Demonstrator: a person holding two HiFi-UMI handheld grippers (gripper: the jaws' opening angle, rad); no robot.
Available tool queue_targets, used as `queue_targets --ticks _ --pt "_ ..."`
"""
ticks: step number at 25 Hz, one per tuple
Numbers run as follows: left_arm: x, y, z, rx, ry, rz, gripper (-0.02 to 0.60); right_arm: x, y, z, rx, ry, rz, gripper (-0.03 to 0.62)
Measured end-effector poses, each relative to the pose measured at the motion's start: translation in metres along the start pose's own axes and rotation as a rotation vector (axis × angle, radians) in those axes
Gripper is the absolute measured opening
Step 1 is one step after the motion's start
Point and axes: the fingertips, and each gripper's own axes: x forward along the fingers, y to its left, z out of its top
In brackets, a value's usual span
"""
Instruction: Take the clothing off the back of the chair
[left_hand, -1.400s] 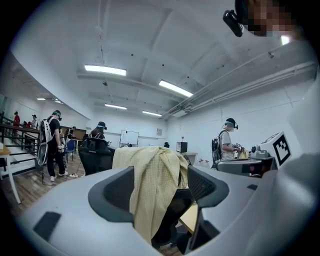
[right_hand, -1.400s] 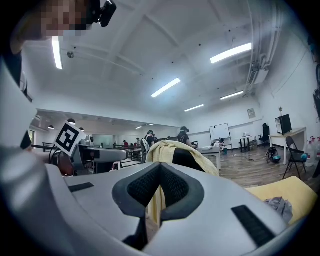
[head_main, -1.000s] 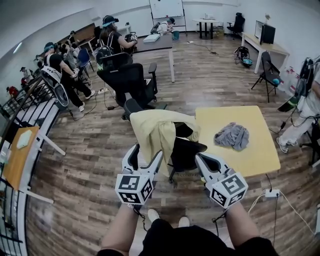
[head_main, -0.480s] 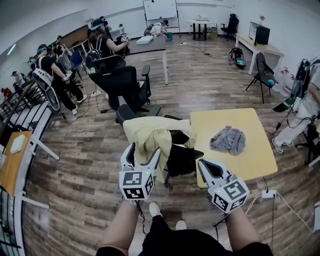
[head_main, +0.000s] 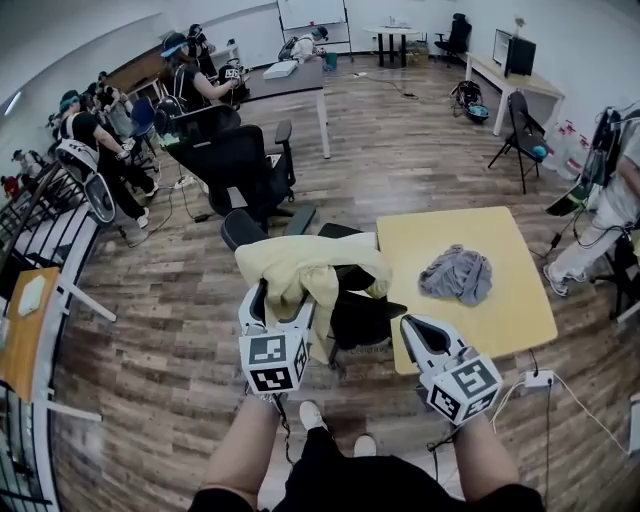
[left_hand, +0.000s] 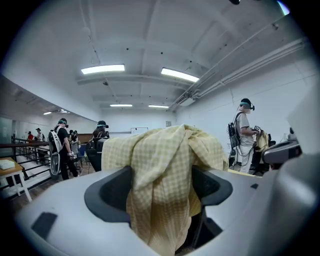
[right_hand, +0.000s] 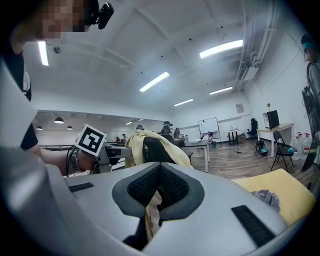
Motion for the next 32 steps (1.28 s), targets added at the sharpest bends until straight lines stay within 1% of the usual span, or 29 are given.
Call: queue_targets --ticks 2,5,7,9,10,11,15,23,32 --pt "0.0 0.002 0.0 0.003 -0.006 0.018 0.385 0.001 -0.004 -0.002 0.009 0.001 -0.005 0.012" --pt "-0.004 0.008 0.001 -0.01 -0.016 0.039 0.289 0.003 -0.007 -0.002 0.02 0.0 -0.001 0.012" --pt "-0.007 0.01 0.003 0.01 -0.015 0.06 0.224 0.005 -0.008 -0.002 0.026 -0.001 0.001 0.012" --pt "-0.01 0.012 0.005 0.025 -0.015 0.076 0.118 0.007 -0.007 -0.003 0.033 -0.003 0.006 0.012" --pt "-0.012 0.012 0.005 0.023 -0.014 0.077 0.086 0.007 -0.006 -0.003 0.035 -0.004 0.009 0.012" --pt "-0.013 0.012 0.005 0.017 -0.013 0.075 0.071 0.007 -0.005 -0.003 0.036 -0.005 0.012 0.012" --pt "-0.018 0.01 0.006 -0.01 -0.009 0.062 0.054 0.002 -0.002 -0.001 0.033 -0.011 0.015 0.012" --pt "-0.032 0.007 0.01 -0.058 -0.014 0.045 0.046 -0.012 0.003 0.004 0.024 -0.023 0.008 0.012" --pt "-0.071 -0.001 0.04 -0.078 -0.095 0.052 0.044 -0.025 0.018 0.009 0.013 -0.037 0.045 0.012"
